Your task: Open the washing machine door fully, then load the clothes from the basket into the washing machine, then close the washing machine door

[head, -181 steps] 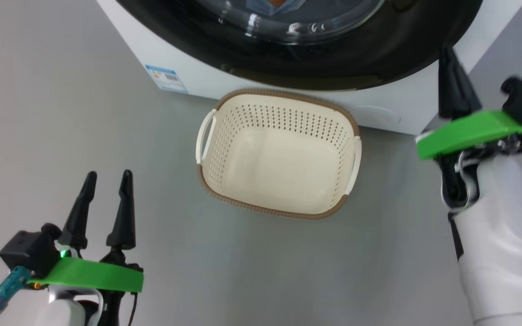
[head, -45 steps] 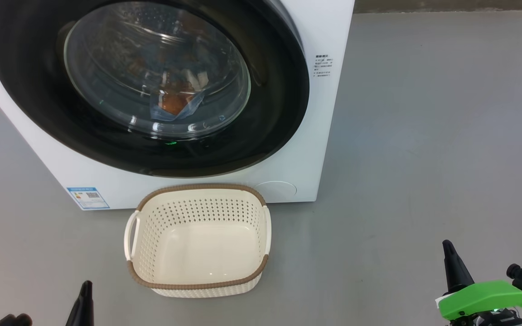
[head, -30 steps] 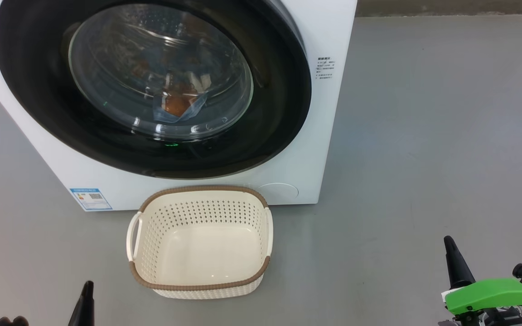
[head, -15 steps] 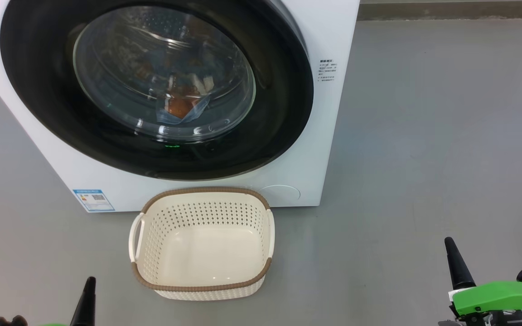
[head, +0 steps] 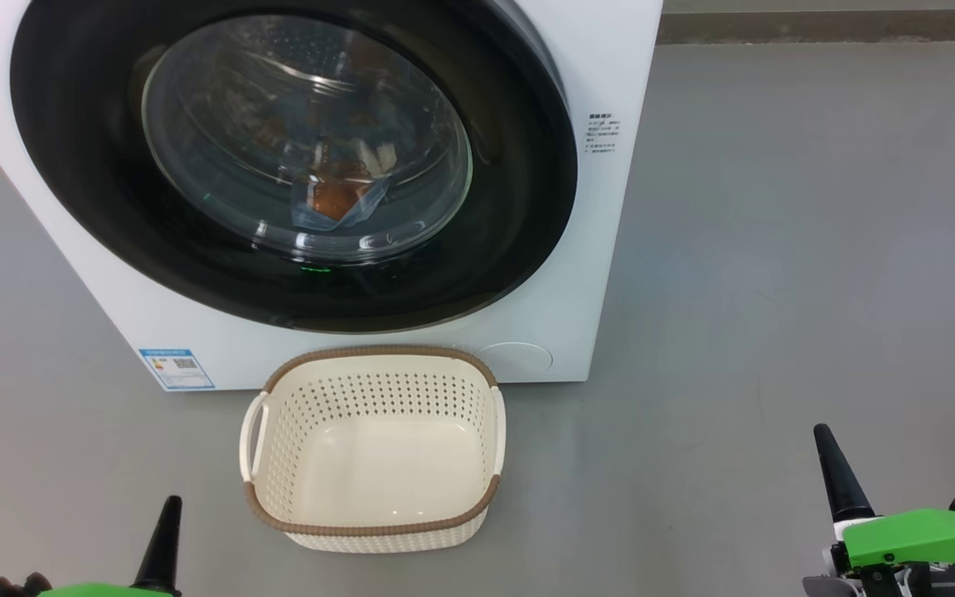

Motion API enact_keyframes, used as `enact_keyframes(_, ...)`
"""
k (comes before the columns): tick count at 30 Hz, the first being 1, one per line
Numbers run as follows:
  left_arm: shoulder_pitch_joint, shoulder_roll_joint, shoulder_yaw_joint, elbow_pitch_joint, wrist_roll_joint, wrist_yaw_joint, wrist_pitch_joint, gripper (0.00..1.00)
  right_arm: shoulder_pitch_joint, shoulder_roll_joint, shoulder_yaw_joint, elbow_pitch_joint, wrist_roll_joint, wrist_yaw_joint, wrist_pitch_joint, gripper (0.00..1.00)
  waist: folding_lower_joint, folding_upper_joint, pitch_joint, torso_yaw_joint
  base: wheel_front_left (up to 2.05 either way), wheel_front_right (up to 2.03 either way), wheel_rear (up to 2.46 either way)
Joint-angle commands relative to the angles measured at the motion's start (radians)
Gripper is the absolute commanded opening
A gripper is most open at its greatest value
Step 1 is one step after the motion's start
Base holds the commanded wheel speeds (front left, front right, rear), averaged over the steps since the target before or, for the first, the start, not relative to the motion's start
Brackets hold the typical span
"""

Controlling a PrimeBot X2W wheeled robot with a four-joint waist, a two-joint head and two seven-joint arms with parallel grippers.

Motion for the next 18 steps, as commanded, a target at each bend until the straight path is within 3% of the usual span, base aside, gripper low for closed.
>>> enact_keyframes(1, -0.045, 0.011, 0.03, -0.029, -0.021, -0.002, 0.008, 0.0, -0.005, -0.002, 0.02, -0.035, 0.03, -0.001, 0.009, 0.0, -0.0001, 0.0, -0.001, 0.001, 0.0, 0.0, 0.0)
enact_keyframes(18, -0.063, -0.008, 0.052, -0.032, -0.178, -0.002, 0.058, 0.0, 0.003, 0.002, 0.024, -0.076, 0.212, -0.001, 0.059, 0.0, -0.0001, 0.0, -0.011, 0.008, 0.0, 0.0, 0.0)
